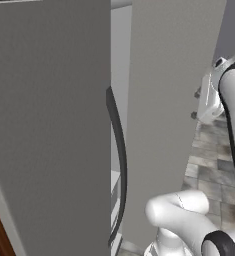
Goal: Take the bottled waters from the counter and place them in the freezer to freeze. Close the freezer door after placing the bottles.
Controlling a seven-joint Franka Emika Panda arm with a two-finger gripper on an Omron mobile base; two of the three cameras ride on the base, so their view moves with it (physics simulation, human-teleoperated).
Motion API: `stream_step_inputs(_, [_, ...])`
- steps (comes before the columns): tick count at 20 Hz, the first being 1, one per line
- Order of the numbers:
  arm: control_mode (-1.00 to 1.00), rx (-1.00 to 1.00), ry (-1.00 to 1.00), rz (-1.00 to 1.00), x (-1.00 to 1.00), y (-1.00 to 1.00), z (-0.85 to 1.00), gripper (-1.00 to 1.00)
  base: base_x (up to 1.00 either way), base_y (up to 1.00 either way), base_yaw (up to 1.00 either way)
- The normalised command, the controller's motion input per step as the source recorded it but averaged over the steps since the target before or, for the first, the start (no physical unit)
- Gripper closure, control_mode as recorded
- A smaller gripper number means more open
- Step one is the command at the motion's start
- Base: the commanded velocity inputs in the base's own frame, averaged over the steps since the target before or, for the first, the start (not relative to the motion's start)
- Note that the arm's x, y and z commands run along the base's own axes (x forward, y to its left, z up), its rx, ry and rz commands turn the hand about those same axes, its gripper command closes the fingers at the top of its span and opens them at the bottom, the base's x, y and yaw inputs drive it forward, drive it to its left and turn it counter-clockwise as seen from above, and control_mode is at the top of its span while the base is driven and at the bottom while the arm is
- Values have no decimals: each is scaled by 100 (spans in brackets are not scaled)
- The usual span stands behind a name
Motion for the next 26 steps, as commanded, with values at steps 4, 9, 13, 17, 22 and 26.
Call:
stream_step_inputs(4, [-100, 1, 35, -81, -1, -12, -20, -100, 0, 0, 0])
stream_step_inputs(9, [-100, 0, 26, -86, -2, 0, -48, -100, 0, 0, 0])
stream_step_inputs(13, [-100, 3, 16, -81, -5, -30, -47, -100, 0, 0, 0])
stream_step_inputs(17, [-100, 15, -8, -58, -55, -4, -47, -100, 0, 0, 0])
stream_step_inputs(22, [-100, 13, -13, -10, -51, 11, -23, -100, 0, 0, 0])
stream_step_inputs(26, [-100, 10, -15, -1, -1, 30, -33, -100, 0, 0, 0])
